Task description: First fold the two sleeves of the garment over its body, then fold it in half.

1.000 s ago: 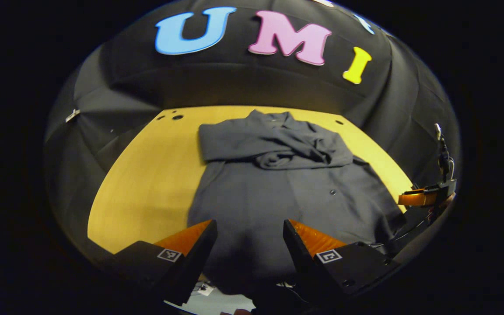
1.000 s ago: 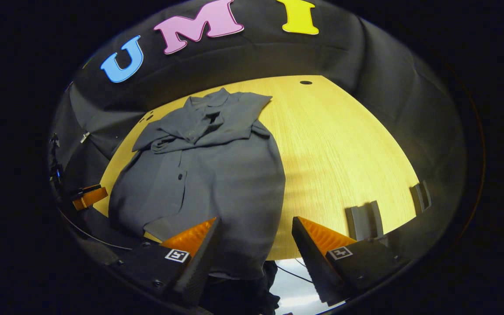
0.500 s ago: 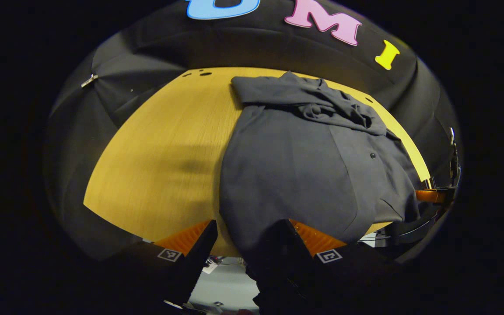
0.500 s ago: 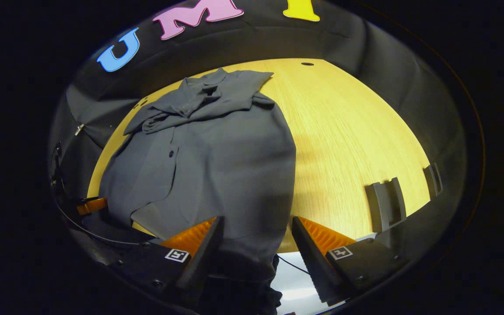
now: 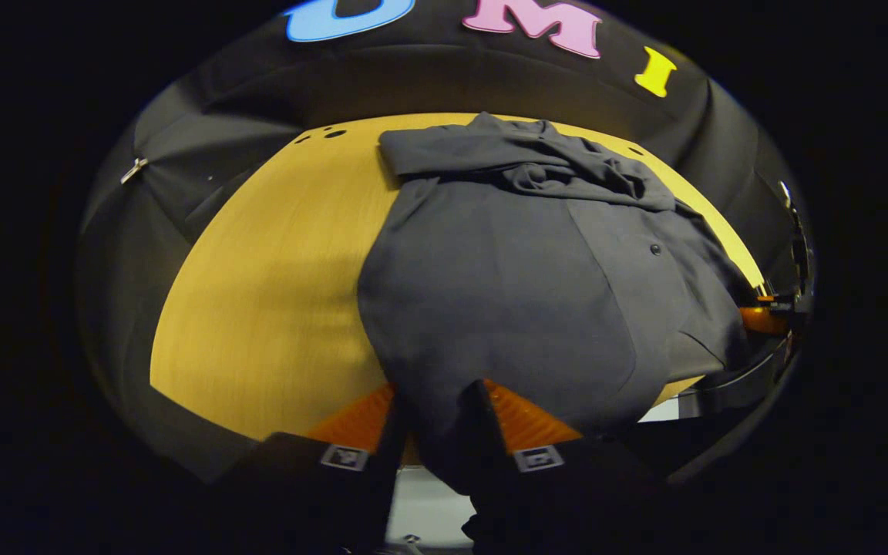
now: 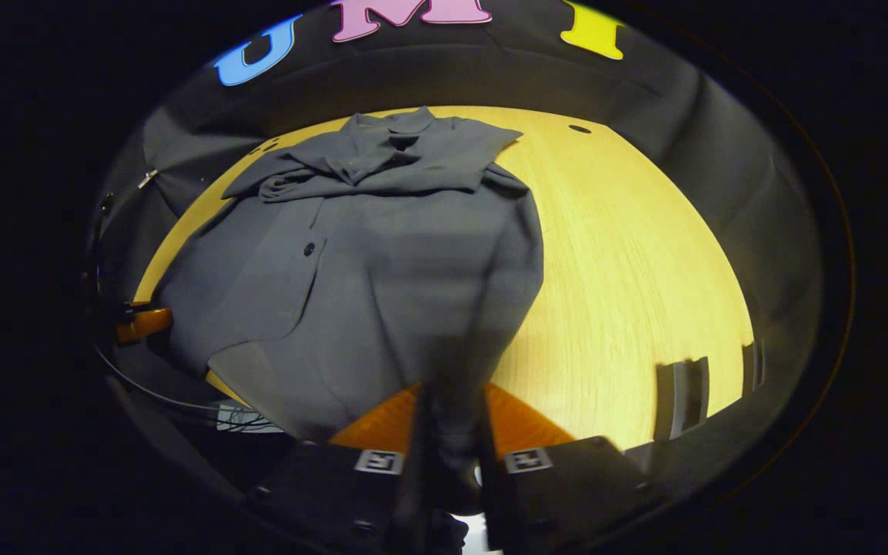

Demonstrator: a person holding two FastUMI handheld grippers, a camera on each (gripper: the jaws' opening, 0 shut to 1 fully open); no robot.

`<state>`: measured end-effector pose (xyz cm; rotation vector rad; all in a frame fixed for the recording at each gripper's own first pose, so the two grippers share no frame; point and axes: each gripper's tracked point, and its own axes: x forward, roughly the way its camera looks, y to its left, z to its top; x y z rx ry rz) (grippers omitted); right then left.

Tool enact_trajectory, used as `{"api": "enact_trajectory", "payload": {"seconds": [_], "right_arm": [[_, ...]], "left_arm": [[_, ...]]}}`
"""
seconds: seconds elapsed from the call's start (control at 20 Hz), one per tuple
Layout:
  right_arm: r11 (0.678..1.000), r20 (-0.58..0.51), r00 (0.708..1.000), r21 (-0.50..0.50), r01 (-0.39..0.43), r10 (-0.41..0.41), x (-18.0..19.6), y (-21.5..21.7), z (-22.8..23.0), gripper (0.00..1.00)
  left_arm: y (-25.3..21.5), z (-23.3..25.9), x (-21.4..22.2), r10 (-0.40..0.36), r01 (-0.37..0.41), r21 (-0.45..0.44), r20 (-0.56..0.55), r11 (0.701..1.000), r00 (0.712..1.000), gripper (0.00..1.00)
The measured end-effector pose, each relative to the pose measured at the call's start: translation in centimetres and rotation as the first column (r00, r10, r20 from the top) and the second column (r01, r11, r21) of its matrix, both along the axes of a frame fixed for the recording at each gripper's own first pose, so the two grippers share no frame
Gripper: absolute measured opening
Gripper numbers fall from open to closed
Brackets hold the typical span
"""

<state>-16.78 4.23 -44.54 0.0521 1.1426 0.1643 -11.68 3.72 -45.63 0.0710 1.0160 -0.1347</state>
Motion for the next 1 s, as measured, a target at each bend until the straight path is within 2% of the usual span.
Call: {"api": "enact_trajectory", "payload": {"seconds": [0.1,0.15,0.35,0.4,0.5,0.75,1.0], "right_arm": [[0.998,-0.028,0.999,0.044,0.033,-0.032,0.1,0.1,0.2,0.0],[0.997,-0.024,0.999,0.066,0.05,-0.049,0.3,0.1,0.6,0.06],[0.991,0.104,0.991,0.113,0.074,-0.086,4.1,-0.4,5.3,0.05],[0.989,0.138,0.986,0.126,0.072,-0.089,5.1,-0.5,6.6,0.05],[0.985,0.201,0.974,0.155,0.072,-0.103,7.4,-0.3,9.3,0.05],[0.975,0.359,0.922,0.21,0.072,-0.146,14.2,-0.5,15.4,0.05],[0.974,0.465,0.872,0.223,0.052,-0.153,19.9,-1.0,19.1,0.05]], "left_arm": [[0.0,0.1,0.8,0.011,-0.011,-0.021,-0.015,1.0,1.0,0.1],[0.1,0.3,1.1,0.021,-0.022,-0.034,-0.028,0.999,0.999,0.07],[-0.7,5.2,4.2,0.044,-0.037,-0.094,0.079,0.995,0.996,0.06],[-1.0,6.5,5.1,0.045,-0.034,-0.103,0.111,0.994,0.993,0.02],[-1.3,9.3,7.2,0.059,-0.038,-0.126,0.17,0.991,0.984,0.06],[-0.9,16.1,12.5,0.114,-0.06,-0.179,0.306,0.982,0.945,0.06],[-0.2,20.0,17.2,0.132,-0.055,-0.199,0.397,0.978,0.908,0.05]]}}
